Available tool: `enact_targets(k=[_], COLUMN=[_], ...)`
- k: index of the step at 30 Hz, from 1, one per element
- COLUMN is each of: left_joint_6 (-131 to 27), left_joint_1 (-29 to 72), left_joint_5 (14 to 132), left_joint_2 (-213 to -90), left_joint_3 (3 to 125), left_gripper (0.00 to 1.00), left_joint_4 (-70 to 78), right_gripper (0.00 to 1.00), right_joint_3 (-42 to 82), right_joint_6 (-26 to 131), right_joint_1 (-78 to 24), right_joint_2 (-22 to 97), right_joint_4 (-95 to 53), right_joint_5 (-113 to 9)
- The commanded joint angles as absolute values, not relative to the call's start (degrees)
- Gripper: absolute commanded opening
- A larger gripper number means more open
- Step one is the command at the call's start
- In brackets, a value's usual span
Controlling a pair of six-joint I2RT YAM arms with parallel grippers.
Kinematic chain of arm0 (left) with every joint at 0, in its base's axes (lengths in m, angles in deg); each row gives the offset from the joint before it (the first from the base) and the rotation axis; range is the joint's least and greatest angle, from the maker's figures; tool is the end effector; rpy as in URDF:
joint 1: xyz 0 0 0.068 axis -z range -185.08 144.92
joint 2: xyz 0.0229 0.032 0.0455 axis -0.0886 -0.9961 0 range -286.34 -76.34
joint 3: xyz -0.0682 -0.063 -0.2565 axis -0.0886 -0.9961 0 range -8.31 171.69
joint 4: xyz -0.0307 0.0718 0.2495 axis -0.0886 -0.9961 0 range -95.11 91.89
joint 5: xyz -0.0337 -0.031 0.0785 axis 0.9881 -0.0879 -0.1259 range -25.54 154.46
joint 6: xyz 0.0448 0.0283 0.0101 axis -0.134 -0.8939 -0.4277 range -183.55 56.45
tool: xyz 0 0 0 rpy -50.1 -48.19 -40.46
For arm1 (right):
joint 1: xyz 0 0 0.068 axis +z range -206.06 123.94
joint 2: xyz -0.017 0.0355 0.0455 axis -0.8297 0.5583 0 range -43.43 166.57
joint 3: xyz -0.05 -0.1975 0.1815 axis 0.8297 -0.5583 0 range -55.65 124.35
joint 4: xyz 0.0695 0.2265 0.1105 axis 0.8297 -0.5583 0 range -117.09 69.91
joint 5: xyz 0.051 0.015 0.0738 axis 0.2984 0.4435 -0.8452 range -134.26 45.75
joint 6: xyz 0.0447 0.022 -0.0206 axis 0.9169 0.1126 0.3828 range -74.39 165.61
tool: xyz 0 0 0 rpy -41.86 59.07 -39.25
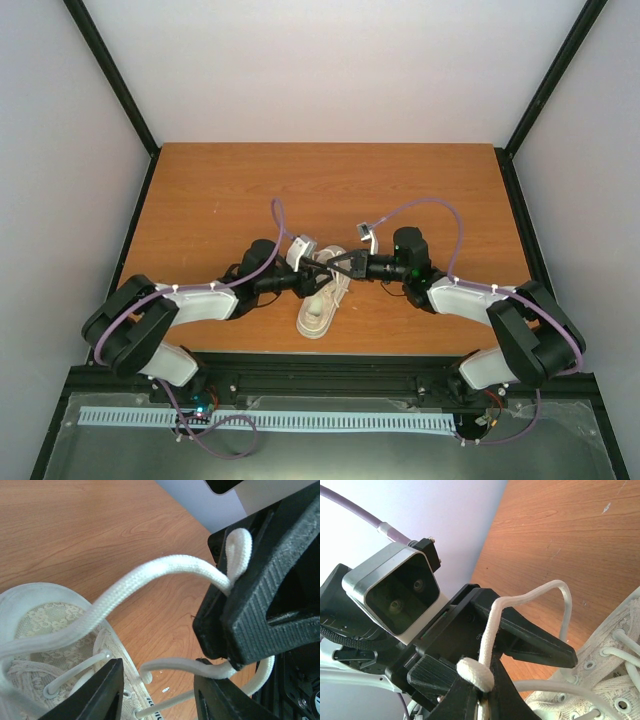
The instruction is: Tie the shoes
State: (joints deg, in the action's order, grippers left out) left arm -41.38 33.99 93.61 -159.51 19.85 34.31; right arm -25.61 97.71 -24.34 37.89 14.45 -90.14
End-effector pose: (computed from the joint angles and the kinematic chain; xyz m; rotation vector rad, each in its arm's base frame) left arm 0.2028 -0.1869 0.1689 0.6624 2.0042 -1.1721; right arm 0.2202 0.1662 0.1925 -0.2745 2.1484 1.6767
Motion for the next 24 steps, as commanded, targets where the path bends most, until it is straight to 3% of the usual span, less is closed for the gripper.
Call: enact_targets(k=[1, 5, 17, 24], left_joint_6=[-42.72, -40.71, -35.46, -34.83], left_joint_1=[35.10, 35.22, 35.79, 35.79], left_joint_5=[94.56, 93.52, 92.38, 90.45], left_joint_2=[-161.47, -163.15, -167.59, -164.89], left_joint_3=[20.86, 21.18, 22.07, 20.79], left_gripper=[0.45, 0.44, 0.26, 0.03], left_joint_4=[38.20, 40.79, 48.26, 46.88], right_gripper=[0.03, 0.03, 0.03, 0.03], right_joint_3=[-25.50, -25.71, -26.00, -26.28], right_joint_6=[99.10, 99.30, 99.44, 99.25], right_joint_1=[-24.86, -24.86, -25.12, -25.64], right_joint_2=[36.24, 36.44, 36.98, 37.53], right_joint_4=[18.71, 18.69, 19.04, 19.00], right_joint_5=[-90.75, -90.73, -90.84, -90.73])
